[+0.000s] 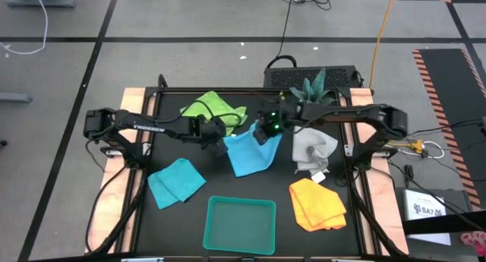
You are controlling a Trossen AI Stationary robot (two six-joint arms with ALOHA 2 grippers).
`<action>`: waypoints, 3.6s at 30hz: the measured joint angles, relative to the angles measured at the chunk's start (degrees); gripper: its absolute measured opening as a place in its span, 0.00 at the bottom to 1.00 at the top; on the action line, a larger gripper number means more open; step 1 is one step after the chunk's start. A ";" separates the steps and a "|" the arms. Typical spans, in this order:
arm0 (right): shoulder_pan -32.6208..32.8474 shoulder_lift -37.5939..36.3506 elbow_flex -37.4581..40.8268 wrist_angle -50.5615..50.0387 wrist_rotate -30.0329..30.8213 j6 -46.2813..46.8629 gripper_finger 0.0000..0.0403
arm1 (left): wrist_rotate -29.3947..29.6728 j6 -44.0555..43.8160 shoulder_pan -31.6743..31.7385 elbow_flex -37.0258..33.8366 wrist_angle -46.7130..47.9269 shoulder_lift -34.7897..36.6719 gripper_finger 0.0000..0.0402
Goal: Fold microfiber towels
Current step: Fold the right blue microfiber cloth
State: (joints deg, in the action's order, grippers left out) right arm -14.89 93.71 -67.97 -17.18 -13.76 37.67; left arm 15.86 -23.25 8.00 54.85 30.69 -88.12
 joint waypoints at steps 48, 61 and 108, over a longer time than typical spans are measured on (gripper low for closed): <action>2.42 13.33 -6.55 6.77 -4.55 -12.02 0.33 | -1.00 -2.33 -1.61 0.00 2.04 -0.02 0.00; 0.40 10.75 -6.55 -3.75 -3.39 -17.43 0.33 | -1.59 0.45 1.93 0.00 -0.98 -0.02 0.00; -6.48 10.41 2.80 2.46 -6.60 -15.89 0.06 | -2.47 -1.26 2.11 0.00 -1.02 -0.04 0.00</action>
State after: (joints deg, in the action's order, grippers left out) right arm -21.37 104.11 -65.17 -14.72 -20.36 21.78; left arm 13.39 -24.51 10.11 54.85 29.67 -88.16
